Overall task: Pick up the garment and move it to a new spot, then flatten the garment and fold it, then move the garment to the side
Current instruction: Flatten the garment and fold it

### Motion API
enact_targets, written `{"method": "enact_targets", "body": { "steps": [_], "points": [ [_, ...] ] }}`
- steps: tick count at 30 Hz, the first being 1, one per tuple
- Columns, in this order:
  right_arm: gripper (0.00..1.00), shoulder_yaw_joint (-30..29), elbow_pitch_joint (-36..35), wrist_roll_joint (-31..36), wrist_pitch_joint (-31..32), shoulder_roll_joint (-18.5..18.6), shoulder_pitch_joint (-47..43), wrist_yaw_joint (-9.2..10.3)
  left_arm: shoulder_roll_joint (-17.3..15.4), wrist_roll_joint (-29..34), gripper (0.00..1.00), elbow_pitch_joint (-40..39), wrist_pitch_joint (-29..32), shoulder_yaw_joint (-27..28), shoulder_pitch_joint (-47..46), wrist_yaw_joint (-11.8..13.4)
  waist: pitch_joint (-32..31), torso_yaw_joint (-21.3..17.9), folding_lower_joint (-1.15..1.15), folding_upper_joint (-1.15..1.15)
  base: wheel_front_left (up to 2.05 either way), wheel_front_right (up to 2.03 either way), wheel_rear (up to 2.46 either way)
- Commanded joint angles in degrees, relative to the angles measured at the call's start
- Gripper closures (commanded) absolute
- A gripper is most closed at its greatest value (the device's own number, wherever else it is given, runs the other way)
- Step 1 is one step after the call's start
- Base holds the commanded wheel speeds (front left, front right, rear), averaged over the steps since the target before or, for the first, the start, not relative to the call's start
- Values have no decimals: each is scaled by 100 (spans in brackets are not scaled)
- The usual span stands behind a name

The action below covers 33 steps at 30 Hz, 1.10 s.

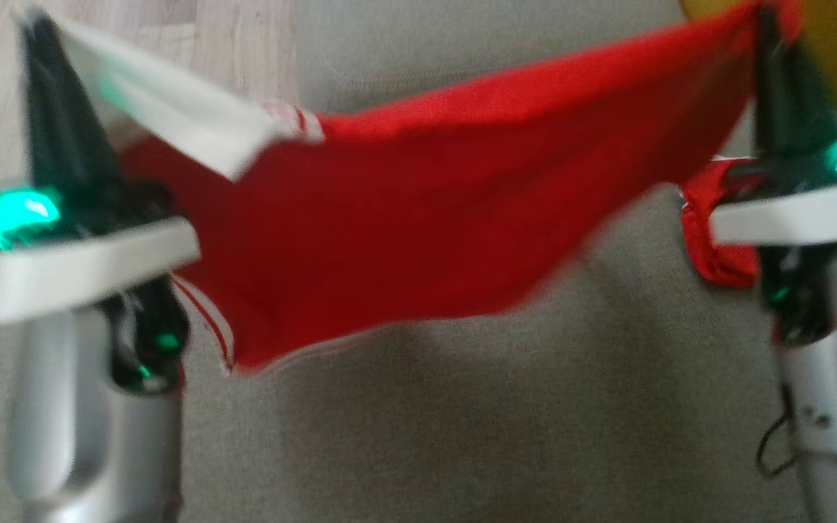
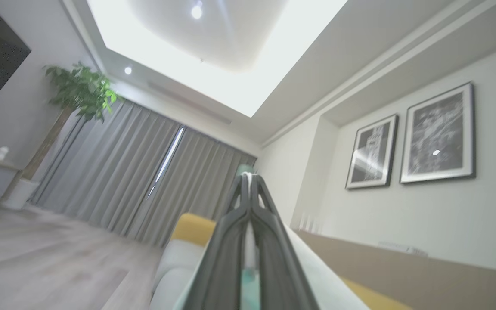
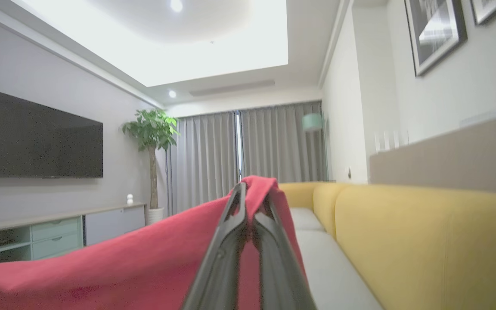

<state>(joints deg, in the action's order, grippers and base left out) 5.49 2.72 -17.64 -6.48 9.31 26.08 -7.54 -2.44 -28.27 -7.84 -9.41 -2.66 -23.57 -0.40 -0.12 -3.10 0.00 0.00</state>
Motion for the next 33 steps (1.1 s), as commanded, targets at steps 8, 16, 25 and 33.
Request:
{"method": "enact_targets", "body": {
  "steps": [8, 16, 25, 33],
  "points": [
    [100, 167, -1541, 98, 906, 272, 765, 5, -175, -252, 100, -1306, 616, 377, -1146, 255, -230, -55, 0, 0, 0, 0, 0],
    [100, -151, -2604, 265, 1738, 92, 525, 5, -163, -529, 100, -2436, 1209, 566, -1448, 707, -284, -72, 0, 0, 0, 0, 0],
    [100, -553, -2702, 632, 2465, -249, 396, 5, -573, -410, 100, -2007, 1777, 818, -1782, 936, 131, -147, 0, 0, 0, 0, 0],
    [100, -286, -736, 667, 2034, 80, 1997, 5, -1129, -434, 100, 518, 1739, 810, -3213, 494, 1518, -256, 0, 0, 0, 0, 0]
  ]
}}
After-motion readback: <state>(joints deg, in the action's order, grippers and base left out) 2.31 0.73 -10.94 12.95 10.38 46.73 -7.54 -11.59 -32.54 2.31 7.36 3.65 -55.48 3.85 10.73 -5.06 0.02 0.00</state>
